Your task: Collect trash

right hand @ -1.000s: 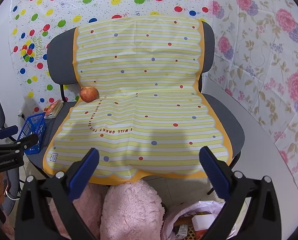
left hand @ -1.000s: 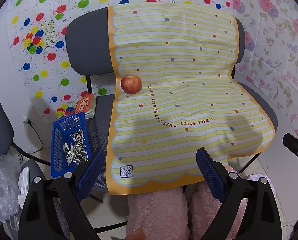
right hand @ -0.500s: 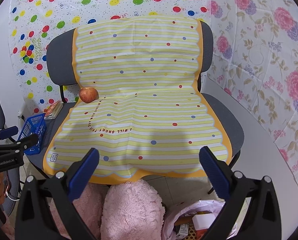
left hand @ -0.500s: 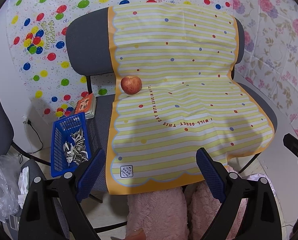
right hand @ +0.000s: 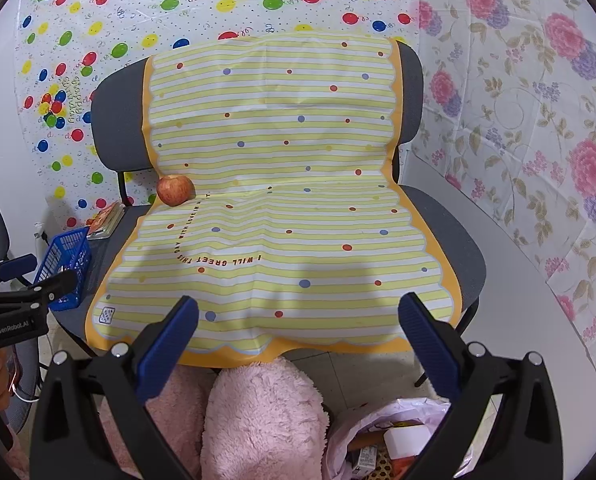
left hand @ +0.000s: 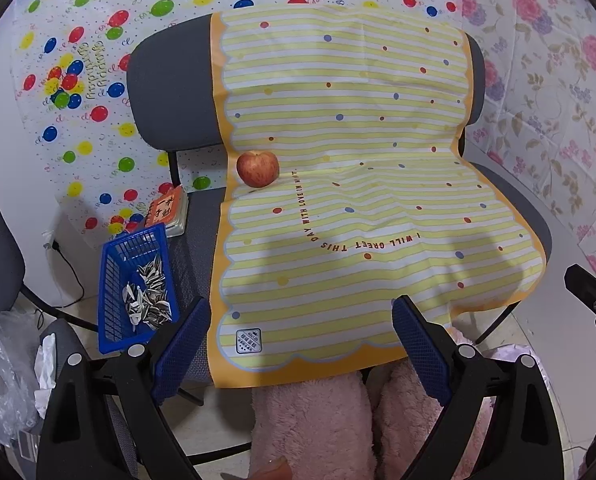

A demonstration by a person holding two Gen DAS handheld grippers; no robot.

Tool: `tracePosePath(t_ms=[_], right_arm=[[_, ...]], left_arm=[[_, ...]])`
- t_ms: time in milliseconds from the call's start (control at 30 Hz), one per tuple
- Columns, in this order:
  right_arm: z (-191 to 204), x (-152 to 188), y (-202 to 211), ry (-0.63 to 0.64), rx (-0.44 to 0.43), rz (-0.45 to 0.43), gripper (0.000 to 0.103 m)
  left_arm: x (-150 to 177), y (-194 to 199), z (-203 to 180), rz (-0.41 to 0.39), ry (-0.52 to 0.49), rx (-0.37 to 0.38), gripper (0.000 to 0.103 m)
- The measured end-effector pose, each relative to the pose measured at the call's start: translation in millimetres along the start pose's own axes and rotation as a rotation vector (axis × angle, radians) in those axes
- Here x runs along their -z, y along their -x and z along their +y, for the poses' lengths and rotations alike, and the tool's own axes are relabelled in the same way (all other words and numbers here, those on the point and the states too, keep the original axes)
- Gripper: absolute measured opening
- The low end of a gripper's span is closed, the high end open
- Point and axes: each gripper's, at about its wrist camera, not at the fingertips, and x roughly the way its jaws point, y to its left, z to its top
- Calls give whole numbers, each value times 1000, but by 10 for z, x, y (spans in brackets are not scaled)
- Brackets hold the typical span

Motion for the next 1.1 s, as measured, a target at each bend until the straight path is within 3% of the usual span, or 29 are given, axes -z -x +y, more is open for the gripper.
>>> tracePosePath(t_ms=[1100], right_arm=[[-19, 34, -35, -9, 15, 8, 98]], left_arm=[[22, -52, -26, 5, -22, 3, 91]])
